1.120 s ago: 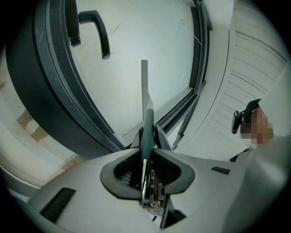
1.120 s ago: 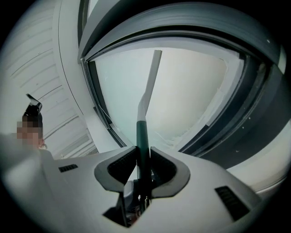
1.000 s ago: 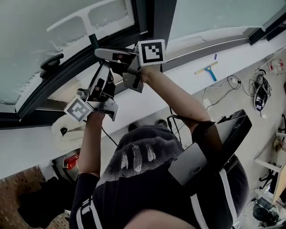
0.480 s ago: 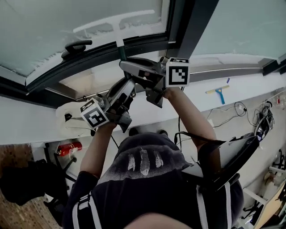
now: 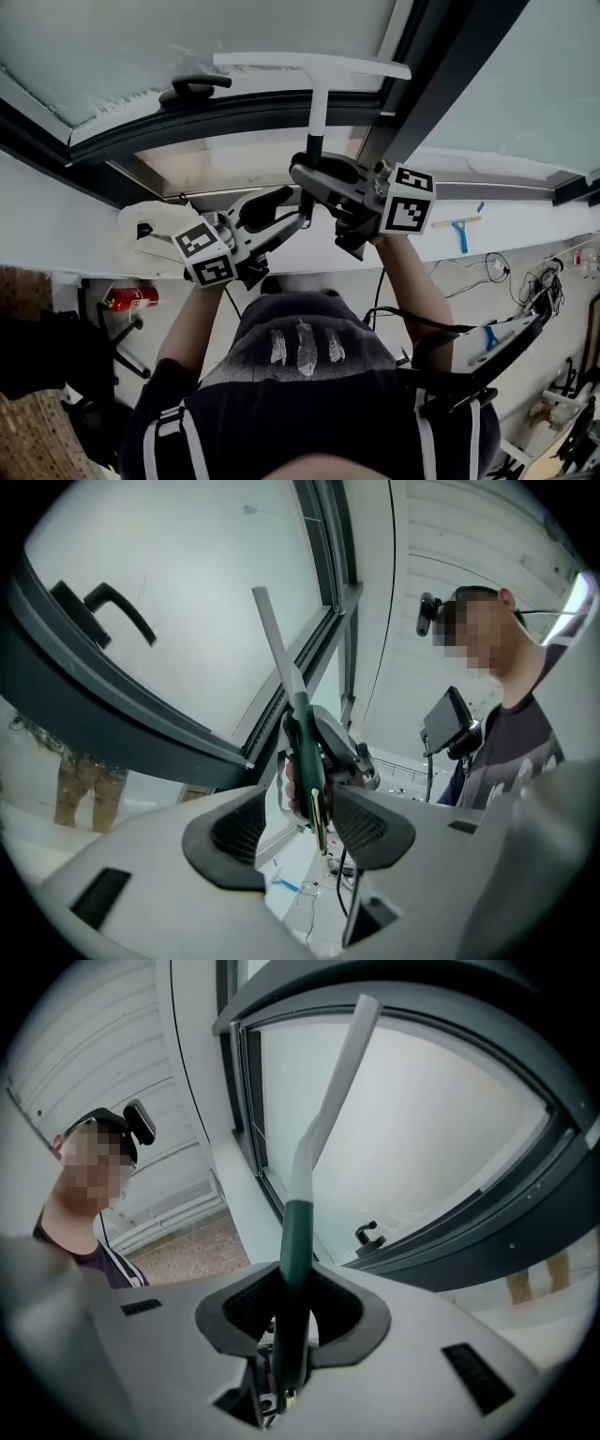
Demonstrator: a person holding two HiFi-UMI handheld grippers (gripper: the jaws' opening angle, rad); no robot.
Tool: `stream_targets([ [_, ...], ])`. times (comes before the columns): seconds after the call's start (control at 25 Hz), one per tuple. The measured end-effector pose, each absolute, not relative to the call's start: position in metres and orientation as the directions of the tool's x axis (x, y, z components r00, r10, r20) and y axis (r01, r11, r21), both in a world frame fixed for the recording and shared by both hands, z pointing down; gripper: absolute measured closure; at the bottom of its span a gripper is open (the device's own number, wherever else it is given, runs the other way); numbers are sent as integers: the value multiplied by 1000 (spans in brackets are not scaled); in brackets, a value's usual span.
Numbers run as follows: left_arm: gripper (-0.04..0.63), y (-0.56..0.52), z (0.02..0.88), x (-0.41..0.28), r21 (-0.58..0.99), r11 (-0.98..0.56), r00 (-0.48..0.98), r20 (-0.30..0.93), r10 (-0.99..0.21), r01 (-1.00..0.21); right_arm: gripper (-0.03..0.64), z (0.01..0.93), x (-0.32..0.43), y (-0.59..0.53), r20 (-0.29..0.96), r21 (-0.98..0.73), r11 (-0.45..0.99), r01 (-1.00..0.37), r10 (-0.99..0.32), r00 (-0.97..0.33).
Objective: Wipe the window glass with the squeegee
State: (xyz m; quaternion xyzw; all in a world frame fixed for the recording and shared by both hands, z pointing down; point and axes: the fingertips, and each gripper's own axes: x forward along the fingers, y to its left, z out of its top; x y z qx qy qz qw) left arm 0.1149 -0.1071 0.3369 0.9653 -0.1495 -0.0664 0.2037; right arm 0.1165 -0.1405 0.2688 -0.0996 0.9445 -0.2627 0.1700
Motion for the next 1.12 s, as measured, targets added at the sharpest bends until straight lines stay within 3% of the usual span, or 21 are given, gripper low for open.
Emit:
stream_targets([
  [0.16, 387, -101, 344, 105, 307, -891, 935, -8, -353, -334, 529, 272, 149, -134, -260, -526, 833, -172, -350, -900],
  [0.2, 414, -100, 346, 106, 283, -895, 934, 7, -357, -344, 529, 274, 157, -130, -255, -524, 831, -186, -362, -897],
  [0.24, 497, -98, 347, 109, 266, -900, 935, 16, -353, -344, 529, 277, 165, -125, -250, -521, 831, -197, -369, -895],
  [0.4, 582, -98, 348, 126, 235, -917, 945, 20, -326, -322, 529, 294, 197, -108, -235, -507, 824, -254, -415, -879],
  [0.68, 589, -83, 357, 193, 199, -953, 973, 84, -217, -230, 529, 323, 285, -87, -246, -558, 735, -385, -590, -769],
  [1.12, 589, -39, 383, 327, 216, -971, 982, 177, -62, -100, 529, 374, 416, -43, -218, -683, 582, -441, -739, -638],
])
